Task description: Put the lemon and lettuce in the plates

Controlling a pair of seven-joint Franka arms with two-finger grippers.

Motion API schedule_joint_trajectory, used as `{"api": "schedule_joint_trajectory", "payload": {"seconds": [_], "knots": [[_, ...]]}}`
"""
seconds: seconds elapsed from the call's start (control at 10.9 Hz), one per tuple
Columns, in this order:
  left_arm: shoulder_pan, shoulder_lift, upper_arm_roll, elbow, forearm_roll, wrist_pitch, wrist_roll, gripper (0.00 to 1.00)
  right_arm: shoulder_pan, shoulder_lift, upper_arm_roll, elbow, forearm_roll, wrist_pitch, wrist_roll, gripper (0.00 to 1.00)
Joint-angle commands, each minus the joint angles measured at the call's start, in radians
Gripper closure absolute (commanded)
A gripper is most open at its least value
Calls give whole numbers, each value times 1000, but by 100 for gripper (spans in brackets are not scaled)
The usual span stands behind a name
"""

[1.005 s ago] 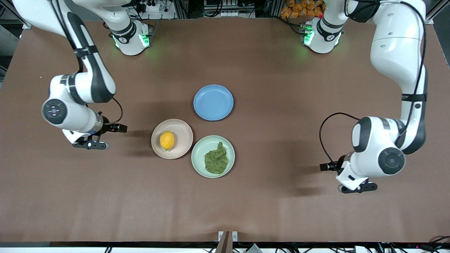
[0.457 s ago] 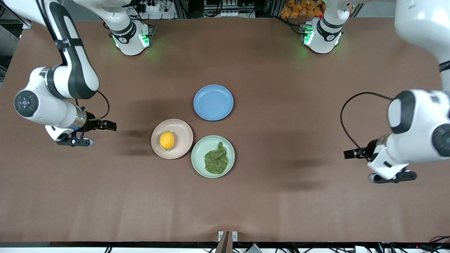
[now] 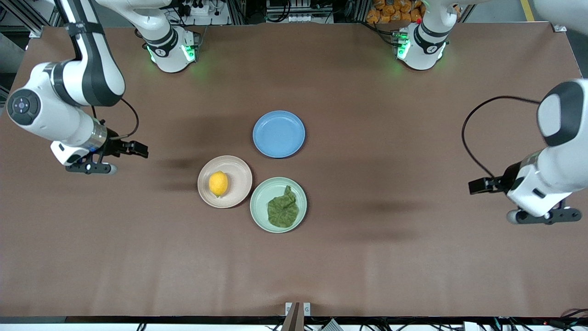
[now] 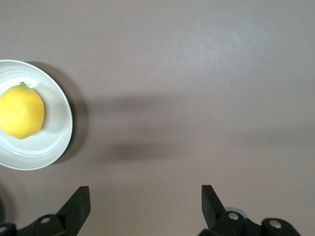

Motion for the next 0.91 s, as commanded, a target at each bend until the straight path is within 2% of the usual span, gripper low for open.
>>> {"api": "schedule_joint_trajectory", "payload": {"seconds": [0.0, 0.37, 0.82], "knots": [[8, -122, -11, -30, 11, -67, 26, 0, -4, -69, -1, -44, 6, 9, -14, 0], [8, -197, -16, -31, 6, -122, 84, 0, -6, -83, -6, 31, 6, -23, -12, 0], [8, -277, -17, -35, 5, -189, 89, 0, -6, -93, -10, 205, 5, -264, -5, 0]]}}
